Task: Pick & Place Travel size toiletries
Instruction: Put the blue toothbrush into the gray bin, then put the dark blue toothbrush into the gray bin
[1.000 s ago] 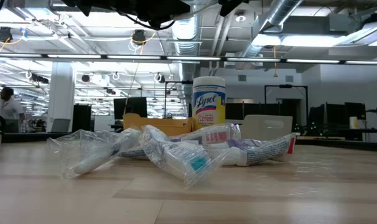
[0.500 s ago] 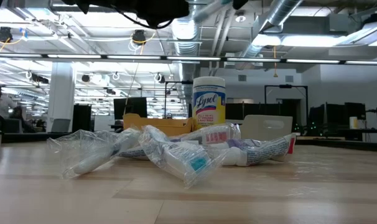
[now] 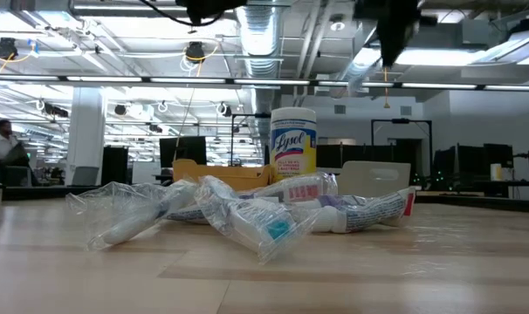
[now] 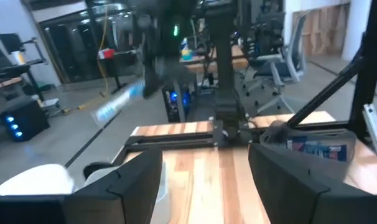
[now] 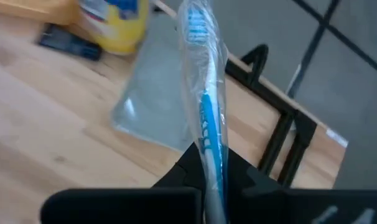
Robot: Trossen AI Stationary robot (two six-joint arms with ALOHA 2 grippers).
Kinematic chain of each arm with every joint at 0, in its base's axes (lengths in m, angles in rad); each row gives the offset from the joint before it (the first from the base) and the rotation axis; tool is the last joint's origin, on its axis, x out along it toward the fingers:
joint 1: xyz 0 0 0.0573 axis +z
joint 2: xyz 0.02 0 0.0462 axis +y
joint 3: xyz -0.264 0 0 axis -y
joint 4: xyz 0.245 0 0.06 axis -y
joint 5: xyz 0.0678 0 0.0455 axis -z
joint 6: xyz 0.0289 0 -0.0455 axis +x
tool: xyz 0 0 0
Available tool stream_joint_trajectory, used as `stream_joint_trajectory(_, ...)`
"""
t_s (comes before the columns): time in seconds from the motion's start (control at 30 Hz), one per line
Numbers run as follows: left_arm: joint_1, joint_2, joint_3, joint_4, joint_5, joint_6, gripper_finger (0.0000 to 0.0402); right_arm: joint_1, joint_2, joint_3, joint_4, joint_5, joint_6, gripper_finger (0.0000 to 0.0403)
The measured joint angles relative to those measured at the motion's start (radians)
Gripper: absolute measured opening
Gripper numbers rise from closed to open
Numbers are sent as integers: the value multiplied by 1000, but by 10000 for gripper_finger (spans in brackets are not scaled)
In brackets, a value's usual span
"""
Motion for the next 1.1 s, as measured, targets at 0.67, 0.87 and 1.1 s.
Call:
stream_joint_trajectory(0.67,0,-49,0,-44,-23,-79,228,-257,153,-459,709,-238,-205,28)
stream_joint_trajectory(0.87,-10,-49,0,-108,-23,-86,238,-258,171,-460,729,-237,-255,91)
stream_joint_trajectory(1.1,-37,-49,0,-307,30,-79,259,-273,119,-458,744,-237,-260,228)
